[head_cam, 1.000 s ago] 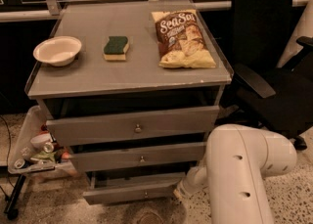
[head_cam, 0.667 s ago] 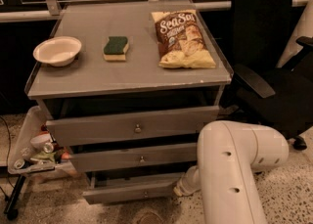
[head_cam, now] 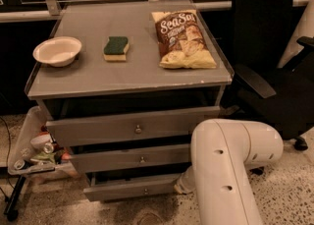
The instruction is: Close bottom drawer
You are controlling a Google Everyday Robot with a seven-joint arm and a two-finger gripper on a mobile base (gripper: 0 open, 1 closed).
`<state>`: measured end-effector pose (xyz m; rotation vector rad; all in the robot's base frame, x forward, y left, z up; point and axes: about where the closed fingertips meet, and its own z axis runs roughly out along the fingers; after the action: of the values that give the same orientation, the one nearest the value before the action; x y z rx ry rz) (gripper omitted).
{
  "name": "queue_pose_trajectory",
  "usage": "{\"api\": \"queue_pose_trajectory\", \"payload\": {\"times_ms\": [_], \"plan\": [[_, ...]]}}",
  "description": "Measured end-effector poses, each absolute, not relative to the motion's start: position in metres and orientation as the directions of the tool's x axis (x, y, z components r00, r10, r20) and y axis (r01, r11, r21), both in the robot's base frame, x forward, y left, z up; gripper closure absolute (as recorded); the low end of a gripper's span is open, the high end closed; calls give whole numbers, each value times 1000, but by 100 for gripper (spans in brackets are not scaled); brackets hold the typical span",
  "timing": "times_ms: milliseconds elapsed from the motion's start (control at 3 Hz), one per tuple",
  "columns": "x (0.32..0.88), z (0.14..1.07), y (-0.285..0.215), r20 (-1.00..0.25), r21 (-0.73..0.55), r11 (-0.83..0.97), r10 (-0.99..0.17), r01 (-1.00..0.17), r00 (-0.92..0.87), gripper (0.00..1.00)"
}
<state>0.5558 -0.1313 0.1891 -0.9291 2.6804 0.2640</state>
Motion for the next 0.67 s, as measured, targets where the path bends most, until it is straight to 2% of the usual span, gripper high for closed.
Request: {"api": "queue_pose_trajectory", "payload": {"times_ms": [667], "plan": [[556, 189, -131, -330, 77, 775, -574, -627, -749, 35]]}}
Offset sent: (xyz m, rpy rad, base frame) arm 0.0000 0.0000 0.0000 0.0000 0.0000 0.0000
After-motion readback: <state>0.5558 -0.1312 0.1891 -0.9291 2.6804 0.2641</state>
